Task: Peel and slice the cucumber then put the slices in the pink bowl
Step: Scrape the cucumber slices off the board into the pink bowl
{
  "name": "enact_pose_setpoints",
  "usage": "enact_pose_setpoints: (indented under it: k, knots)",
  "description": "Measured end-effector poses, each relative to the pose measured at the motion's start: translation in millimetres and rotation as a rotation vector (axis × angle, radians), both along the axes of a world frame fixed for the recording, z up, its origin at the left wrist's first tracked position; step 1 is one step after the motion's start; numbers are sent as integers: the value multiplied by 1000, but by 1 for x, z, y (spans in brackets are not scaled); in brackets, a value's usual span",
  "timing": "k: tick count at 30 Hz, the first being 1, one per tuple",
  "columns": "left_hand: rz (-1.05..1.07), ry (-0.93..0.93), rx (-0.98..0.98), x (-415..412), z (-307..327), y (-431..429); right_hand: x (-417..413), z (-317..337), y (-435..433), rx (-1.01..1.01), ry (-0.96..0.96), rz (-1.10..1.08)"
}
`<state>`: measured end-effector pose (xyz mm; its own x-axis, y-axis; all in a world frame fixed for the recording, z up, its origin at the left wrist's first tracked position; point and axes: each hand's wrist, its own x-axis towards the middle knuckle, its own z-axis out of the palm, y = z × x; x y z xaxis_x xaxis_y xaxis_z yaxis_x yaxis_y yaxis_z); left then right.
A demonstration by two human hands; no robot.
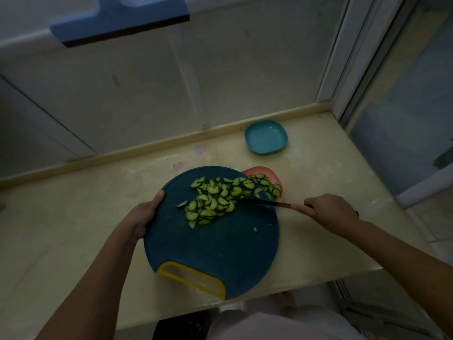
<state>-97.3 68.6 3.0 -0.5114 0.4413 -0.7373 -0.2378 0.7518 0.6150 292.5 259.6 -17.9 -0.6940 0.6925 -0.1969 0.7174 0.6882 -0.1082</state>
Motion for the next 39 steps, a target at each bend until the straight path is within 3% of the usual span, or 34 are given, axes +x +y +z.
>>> enact_pose_setpoints:
  k: [15,27,33,39]
  knots:
    - [14,11,-42,-15,7,-19,14,10,19,-73,5,-189]
    - [25,-18,-9,-21,9,-28,3,29,-5,-302,100,-311]
    - [-6,13,-18,-17,10,-22,-15,56,-28,-301,164,-227]
    - [8,-21,25,-1,11,-9,-57,71,-77,-499,291,-133]
